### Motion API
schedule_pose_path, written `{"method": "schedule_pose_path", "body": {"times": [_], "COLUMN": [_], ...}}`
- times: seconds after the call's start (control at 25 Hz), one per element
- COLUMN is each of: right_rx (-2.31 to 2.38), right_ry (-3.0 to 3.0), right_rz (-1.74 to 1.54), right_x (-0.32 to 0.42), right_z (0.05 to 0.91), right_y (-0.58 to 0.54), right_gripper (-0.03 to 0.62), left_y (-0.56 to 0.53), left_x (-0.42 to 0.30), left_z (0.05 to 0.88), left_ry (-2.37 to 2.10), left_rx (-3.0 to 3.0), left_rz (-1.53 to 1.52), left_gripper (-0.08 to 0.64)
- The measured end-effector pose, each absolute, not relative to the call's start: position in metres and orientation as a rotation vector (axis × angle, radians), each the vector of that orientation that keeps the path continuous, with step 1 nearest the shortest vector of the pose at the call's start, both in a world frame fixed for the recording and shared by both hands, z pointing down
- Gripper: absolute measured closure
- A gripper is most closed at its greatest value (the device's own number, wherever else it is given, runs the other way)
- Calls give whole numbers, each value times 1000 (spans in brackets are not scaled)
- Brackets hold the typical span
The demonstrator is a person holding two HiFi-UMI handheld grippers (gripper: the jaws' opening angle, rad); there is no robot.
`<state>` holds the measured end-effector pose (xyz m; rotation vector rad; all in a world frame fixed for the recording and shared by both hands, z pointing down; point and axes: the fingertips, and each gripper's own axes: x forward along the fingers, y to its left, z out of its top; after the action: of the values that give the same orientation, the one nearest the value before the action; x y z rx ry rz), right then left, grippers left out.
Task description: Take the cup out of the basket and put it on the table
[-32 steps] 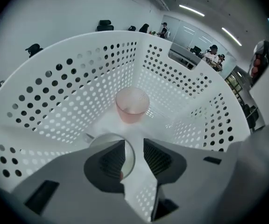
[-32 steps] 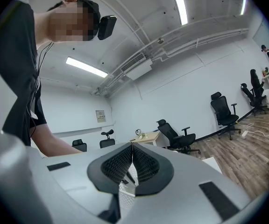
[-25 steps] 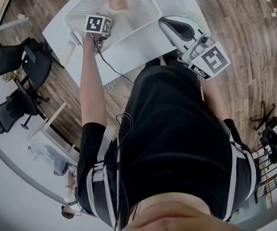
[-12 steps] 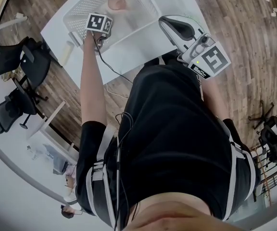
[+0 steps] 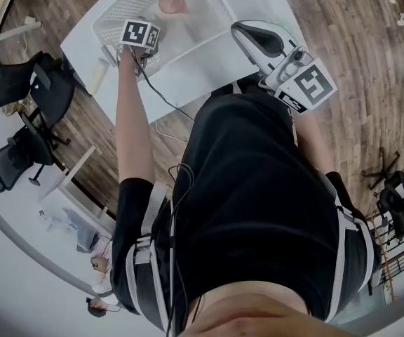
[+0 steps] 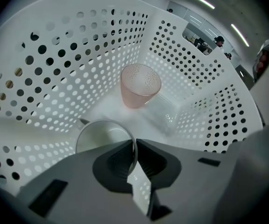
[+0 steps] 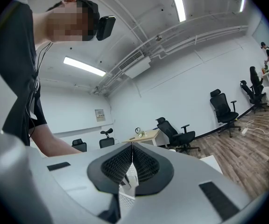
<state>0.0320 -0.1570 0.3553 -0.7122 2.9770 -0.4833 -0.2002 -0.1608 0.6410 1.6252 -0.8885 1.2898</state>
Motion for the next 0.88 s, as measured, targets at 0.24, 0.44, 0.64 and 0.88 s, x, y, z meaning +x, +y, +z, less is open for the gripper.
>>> {"method": "schedule_pose_path", "body": {"times": [0.24, 0.44, 0.64, 0.88], "right_rx": [-712, -703, -687, -659], "right_ry": [2979, 2976, 2977, 2984], "right_rz": [-479, -465, -449, -432], "right_x": [33, 31, 31, 28], "right_z": [355, 351, 347, 342], "right_y": [-160, -155, -148, -139], "right_gripper": [574, 574, 574, 574], "left_y": [-163, -165, -170, -170], "left_x": [-195, -193, -189, -182], "left_z": [637, 620, 594, 560], "left_ry": [-881, -886, -928, -977], "left_rx": [1649, 1719, 1777, 1859], "left_rz": [1304, 1297, 1290, 1246], "left_gripper": [518, 518, 518, 517]}}
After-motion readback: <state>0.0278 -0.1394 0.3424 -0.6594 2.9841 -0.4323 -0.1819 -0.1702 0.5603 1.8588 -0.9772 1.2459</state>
